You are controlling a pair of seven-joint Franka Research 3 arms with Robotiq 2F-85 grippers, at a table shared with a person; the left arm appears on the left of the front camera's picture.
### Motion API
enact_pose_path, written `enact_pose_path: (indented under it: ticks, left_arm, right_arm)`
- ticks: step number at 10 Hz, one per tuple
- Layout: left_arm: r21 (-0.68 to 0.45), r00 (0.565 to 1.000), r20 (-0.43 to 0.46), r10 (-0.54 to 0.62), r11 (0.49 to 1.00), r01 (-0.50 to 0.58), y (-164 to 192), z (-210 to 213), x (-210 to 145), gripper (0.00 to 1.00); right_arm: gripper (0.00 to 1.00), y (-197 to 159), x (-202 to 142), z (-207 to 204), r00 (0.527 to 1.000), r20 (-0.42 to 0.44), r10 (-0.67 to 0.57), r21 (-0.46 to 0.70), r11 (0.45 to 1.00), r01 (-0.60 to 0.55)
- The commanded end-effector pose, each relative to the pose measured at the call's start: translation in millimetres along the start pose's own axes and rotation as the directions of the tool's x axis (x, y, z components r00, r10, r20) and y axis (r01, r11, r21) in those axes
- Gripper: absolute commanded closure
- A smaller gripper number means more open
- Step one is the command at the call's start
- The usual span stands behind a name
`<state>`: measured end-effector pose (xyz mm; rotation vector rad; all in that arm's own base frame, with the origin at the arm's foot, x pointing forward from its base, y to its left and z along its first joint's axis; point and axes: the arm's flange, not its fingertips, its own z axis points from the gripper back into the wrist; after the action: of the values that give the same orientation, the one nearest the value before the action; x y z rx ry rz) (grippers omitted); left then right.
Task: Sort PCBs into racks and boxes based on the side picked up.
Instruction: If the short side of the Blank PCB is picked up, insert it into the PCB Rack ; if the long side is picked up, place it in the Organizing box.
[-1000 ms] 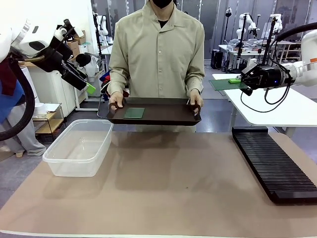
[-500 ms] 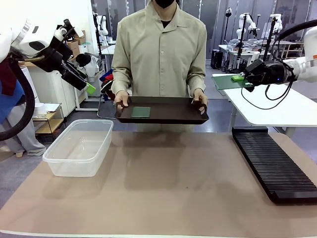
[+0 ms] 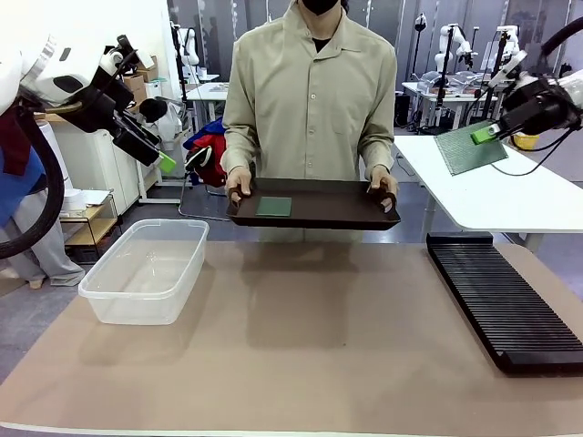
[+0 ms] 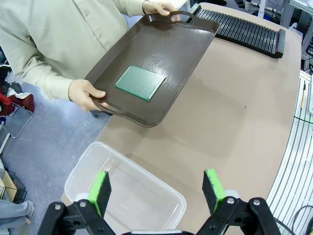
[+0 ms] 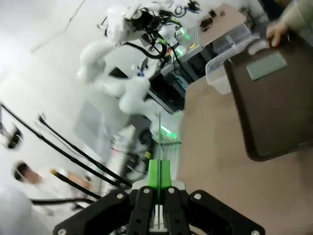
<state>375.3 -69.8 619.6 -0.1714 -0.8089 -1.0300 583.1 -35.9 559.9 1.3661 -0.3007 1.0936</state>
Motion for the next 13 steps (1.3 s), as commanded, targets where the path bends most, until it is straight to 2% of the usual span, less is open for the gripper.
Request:
enact_pose_path:
  ticks: [1,3,4,5,10,13]
  left_arm:
    - [-0.012,1.0,-0.005,-0.014,1.0,0.014,0.6,0.3,-1.5,0.0]
    - [-0.012,1.0,-0.005,-0.014,1.0,0.014,0.6,0.3,-1.5,0.0]
    - [-0.012,1.0,-0.005,-0.014,1.0,0.014,0.6,0.3,-1.5,0.0]
    - [-0.012,1.0,-0.005,-0.014,1.0,0.014,0.6,0.3,-1.5,0.0]
    - [-0.012,1.0,-0.005,-0.014,1.0,0.014,0.6,0.3,-1.5,0.0]
    - [-0.012,1.0,-0.005,-0.014,1.0,0.014,0.6,0.3,-1.5,0.0]
  right_arm:
    - [0.98,8.1,-11.5,7.7,0.973,-0.039,0.226,-0.108,0.968,-0.229]
    - [0.98,12.9,-16.0,21.1,0.939,-0.067,0.336,-0.216,0.914,-0.343]
    - [0.98,11.6,-19.1,29.7,0.938,-0.025,0.345,-0.237,0.91,-0.341]
    - [0.98,14.2,-1.8,30.0,0.955,-0.05,0.294,-0.155,0.942,-0.298]
    - [0.98,13.2,-3.8,31.7,0.948,-0.047,0.315,-0.167,0.933,-0.319]
    - [0.98,-0.9,-11.6,52.6,0.939,-0.042,0.34,-0.199,0.919,-0.342]
